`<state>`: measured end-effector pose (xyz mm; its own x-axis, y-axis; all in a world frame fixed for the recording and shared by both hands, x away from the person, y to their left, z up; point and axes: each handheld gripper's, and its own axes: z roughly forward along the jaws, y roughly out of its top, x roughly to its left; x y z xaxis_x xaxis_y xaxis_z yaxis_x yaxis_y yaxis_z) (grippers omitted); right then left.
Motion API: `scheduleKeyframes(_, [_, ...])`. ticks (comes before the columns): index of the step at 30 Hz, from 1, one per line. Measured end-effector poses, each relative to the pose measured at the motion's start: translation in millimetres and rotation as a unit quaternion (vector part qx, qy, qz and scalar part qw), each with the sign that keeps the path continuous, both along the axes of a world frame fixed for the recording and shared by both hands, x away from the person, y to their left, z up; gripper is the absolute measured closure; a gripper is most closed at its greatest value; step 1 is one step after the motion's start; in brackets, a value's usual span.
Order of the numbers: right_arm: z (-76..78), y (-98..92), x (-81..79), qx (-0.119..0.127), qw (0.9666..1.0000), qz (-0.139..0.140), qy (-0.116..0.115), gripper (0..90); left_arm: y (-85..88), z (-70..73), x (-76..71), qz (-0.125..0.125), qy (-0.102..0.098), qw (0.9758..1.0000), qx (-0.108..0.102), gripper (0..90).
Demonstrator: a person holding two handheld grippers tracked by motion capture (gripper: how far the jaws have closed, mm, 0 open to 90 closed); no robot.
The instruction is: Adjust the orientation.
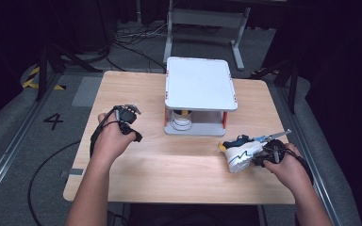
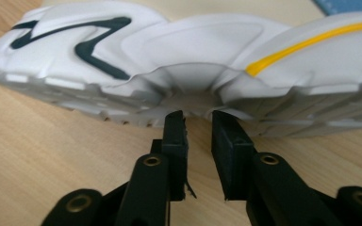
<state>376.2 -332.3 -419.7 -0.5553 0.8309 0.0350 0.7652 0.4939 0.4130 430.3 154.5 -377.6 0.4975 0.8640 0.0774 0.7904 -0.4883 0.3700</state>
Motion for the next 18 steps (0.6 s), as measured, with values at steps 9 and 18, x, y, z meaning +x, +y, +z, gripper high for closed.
scheduleKeyframes(9, [34.0, -8.4, -19.9, 0.039, 0.9991, -0.017, -0.008, 69.3, 1.2, -0.6, 0.4, 0.002, 0.004, 1.0, 0.0, 27.3])
scheduleKeyframes(18, [57.4, -8.1, -22.2, 0.101, 0.9858, -0.034, -0.13, 66.7, 0.7, -1.1, -0.5, 0.0, 0.004, 1.0, -0.003, 27.1])
